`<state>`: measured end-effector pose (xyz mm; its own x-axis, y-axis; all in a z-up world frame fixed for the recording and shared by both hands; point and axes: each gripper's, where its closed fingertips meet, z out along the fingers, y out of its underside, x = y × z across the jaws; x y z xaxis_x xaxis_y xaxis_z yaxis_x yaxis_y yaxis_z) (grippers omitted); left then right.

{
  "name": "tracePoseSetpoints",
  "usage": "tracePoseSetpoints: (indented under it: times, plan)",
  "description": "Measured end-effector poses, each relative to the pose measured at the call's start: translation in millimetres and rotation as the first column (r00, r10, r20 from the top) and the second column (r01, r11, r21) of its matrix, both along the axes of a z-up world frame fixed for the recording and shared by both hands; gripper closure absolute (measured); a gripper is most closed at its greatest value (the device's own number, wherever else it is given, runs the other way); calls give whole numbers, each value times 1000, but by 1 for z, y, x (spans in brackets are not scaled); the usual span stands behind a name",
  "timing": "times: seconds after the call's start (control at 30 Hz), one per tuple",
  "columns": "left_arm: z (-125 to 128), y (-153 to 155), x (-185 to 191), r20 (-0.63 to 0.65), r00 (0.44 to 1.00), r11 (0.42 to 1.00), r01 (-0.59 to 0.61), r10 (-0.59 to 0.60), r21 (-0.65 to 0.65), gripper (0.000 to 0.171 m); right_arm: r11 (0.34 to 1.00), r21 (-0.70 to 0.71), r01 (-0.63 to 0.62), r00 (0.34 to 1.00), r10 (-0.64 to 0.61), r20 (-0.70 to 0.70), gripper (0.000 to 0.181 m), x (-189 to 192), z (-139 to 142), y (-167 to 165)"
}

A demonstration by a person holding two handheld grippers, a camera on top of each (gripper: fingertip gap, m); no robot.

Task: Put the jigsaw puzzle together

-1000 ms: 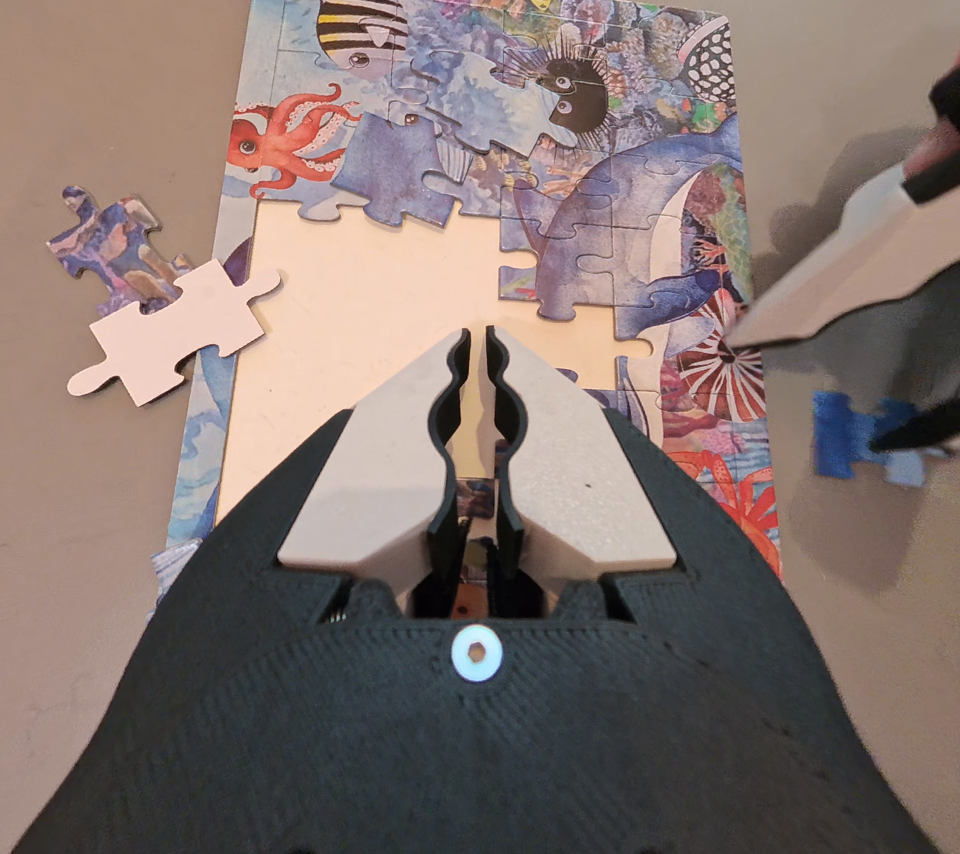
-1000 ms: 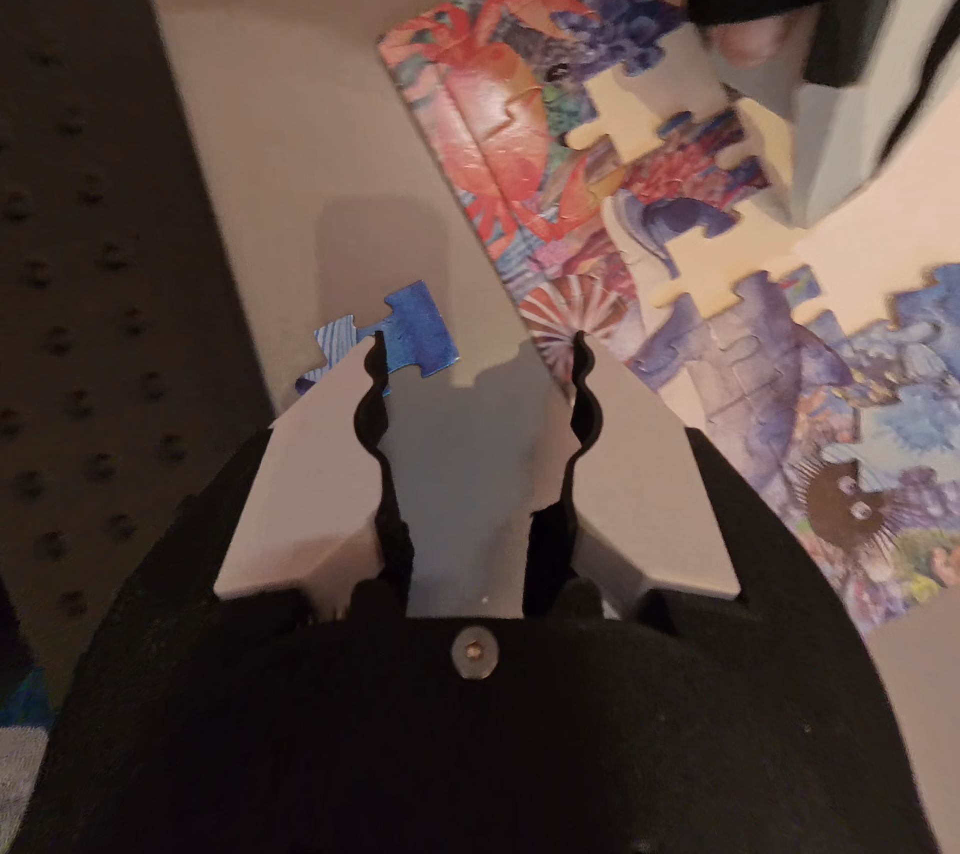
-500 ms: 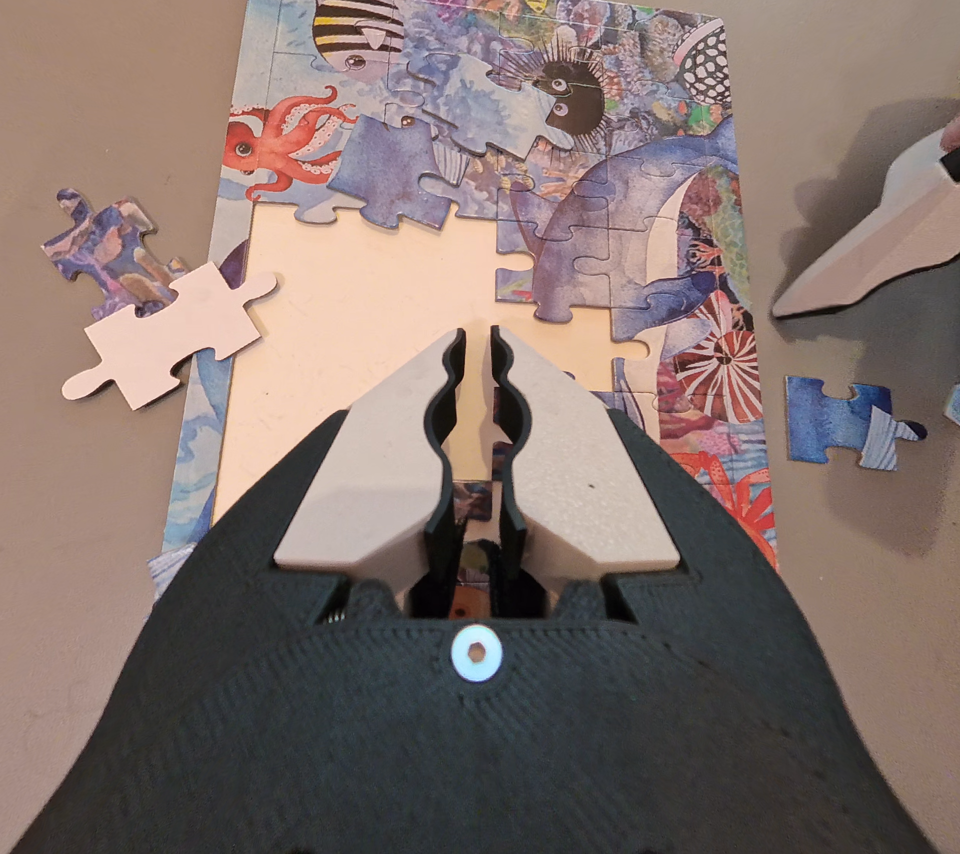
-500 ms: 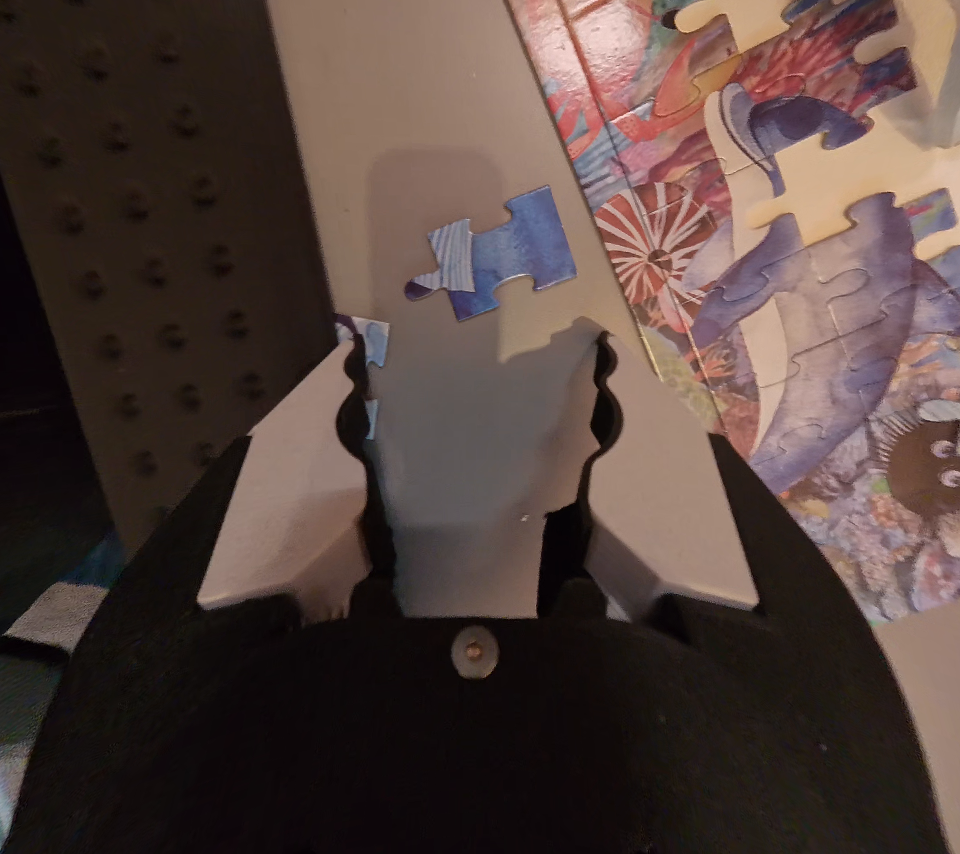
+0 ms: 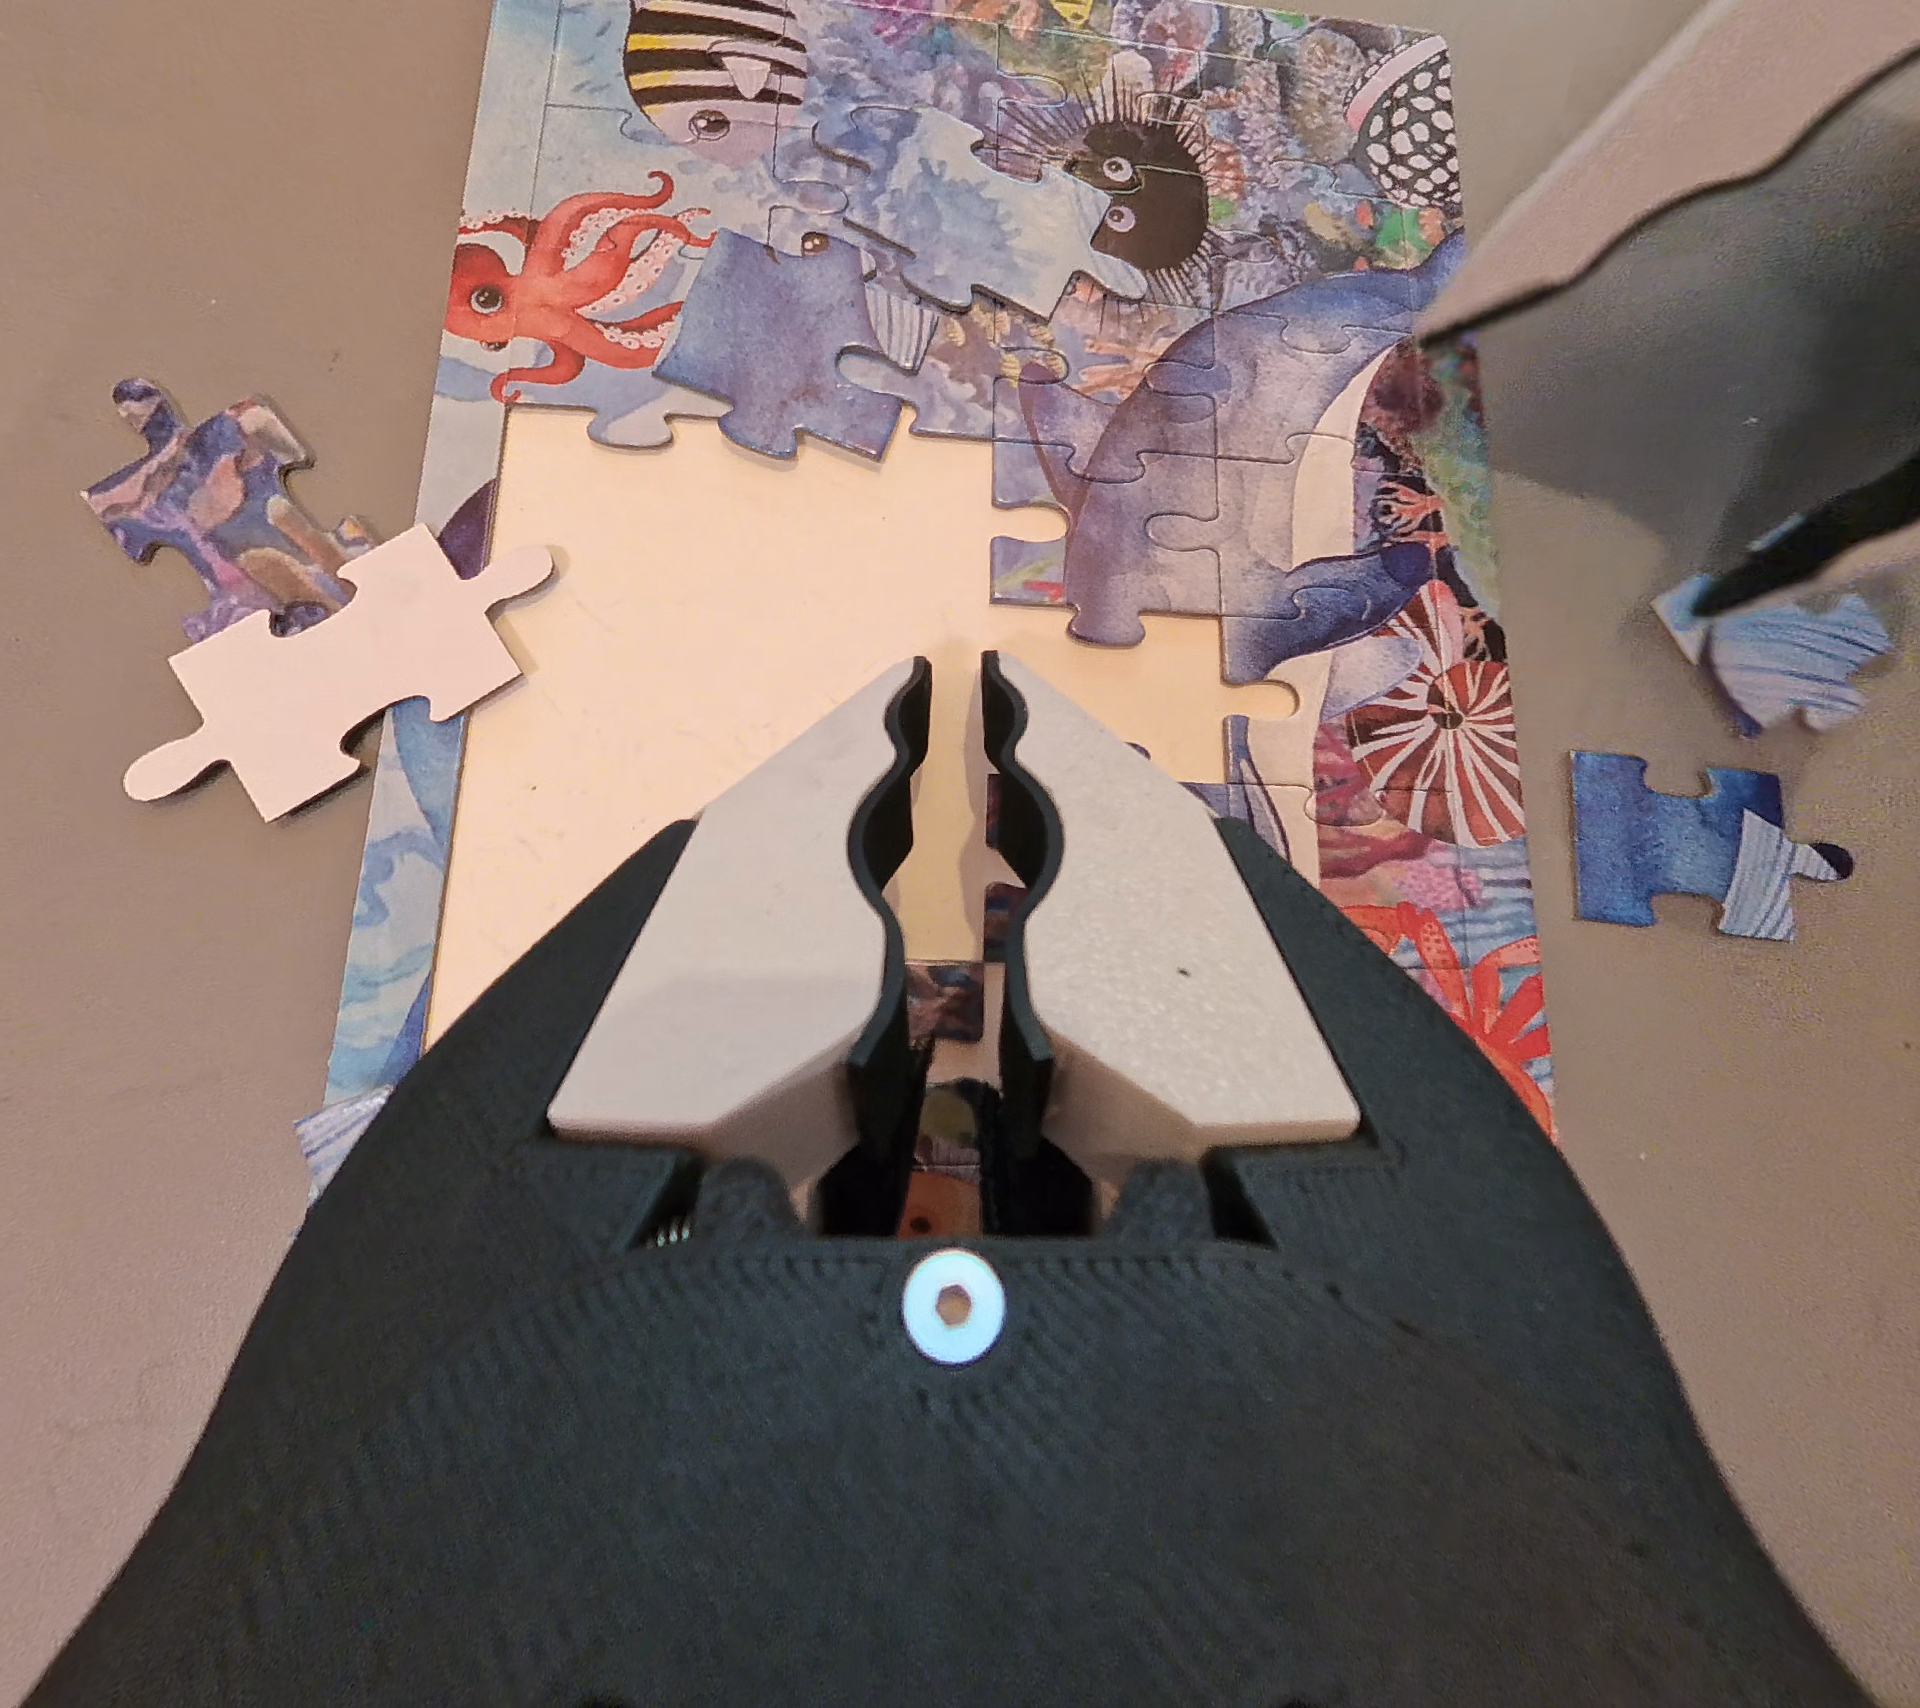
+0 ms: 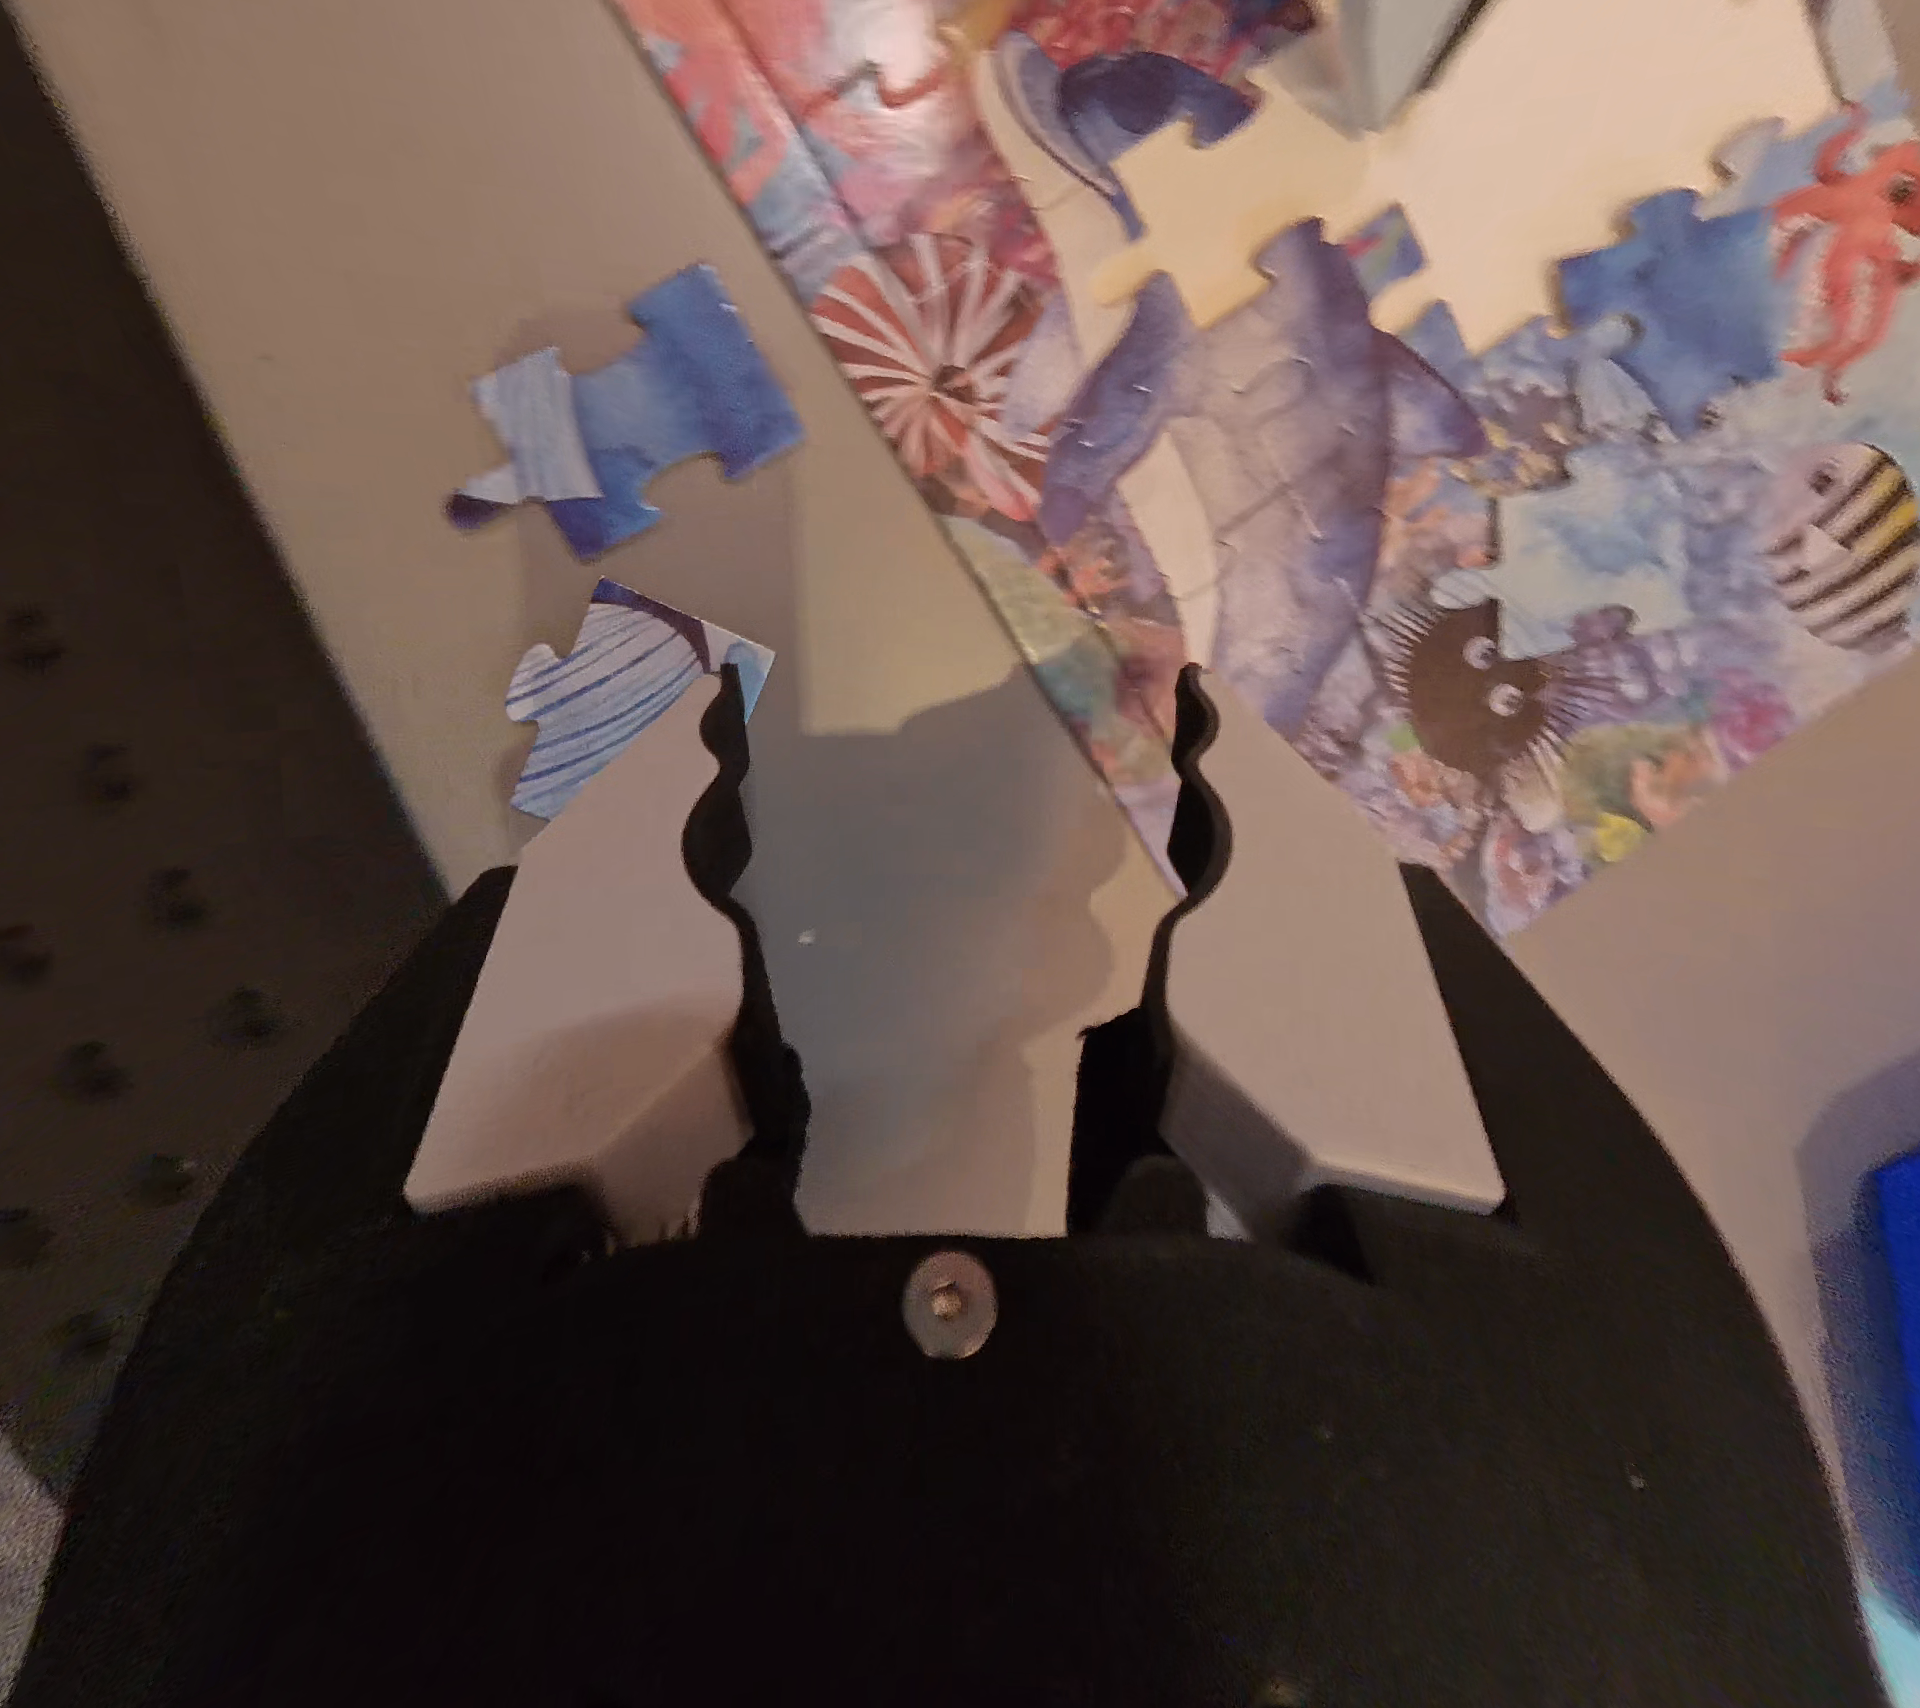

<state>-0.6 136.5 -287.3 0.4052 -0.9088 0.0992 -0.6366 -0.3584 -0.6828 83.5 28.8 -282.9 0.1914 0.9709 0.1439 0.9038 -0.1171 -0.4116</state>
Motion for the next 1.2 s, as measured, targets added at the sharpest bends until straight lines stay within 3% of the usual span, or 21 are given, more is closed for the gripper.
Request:
tracePoseSetpoints:
  times: [0.17, 0.27, 0.57, 0.9, 1.2]
  plan:
    - [0, 3, -1, 2, 1000, 1000, -9, 9, 6, 159, 992, 81, 101, 994, -103, 24, 103, 19, 6, 30]
    - [5, 7, -1, 28, 999, 1000, -24, 24, 12, 155, 992, 34, 123, 989, -120, -85, 103, 16, 24, 31]
    - [10, 21, -5, 48, 995, 995, -85, 83, 49, 148, 977, 55, 207, 974, -200, -108, 103, 34, 42, 67]
    - [15, 37, -15, 75, 986, 984, -158, 152, 87, 148, 967, -6, 254, 957, -252, -147, 111, 17, 24, 121]
    - [16, 42, -20, 82, 982, 980, -177, 170, 94, 148, 962, -111, 248, 955, -262, -141, 126, -8, 0, 138]
